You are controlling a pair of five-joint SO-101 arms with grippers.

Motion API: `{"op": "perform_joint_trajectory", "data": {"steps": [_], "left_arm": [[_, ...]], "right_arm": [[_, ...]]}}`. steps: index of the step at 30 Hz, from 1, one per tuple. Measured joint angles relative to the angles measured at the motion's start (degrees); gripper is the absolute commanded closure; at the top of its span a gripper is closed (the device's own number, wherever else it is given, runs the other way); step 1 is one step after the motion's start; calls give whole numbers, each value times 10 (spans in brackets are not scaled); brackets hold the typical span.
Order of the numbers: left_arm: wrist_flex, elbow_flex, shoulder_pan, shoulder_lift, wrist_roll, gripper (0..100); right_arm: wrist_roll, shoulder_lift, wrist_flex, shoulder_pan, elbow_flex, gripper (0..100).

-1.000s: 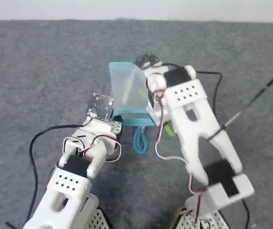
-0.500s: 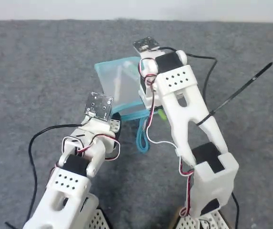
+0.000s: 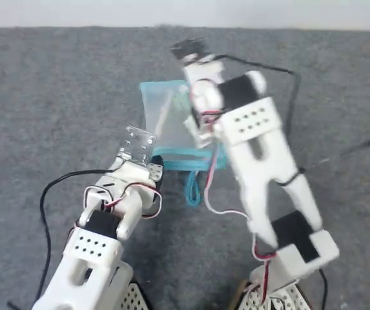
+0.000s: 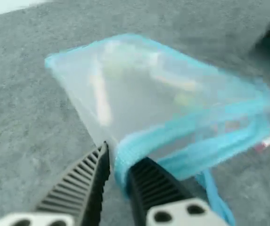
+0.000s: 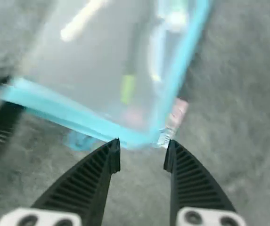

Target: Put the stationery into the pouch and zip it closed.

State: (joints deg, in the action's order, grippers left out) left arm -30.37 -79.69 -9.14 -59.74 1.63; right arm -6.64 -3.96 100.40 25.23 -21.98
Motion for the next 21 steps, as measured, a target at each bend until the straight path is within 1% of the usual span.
{"op": "perform_joint_trajectory", "data": {"steps": [3,8,15,18,21], "left_arm": [[12,0,25,0,0,989],[14,0,34,0,0,989],[14,0,34,0,0,989],[14,0,34,0,0,989],[14,0,34,0,0,989]], "right_arm": [[-18,20,-14,-38,77,840],[-32,66,-120,-72,267,840],[-28,144,-334,-70,525,840],[-17,153,-413,-68,592,840],[-13,155,-454,-69,627,840]]}}
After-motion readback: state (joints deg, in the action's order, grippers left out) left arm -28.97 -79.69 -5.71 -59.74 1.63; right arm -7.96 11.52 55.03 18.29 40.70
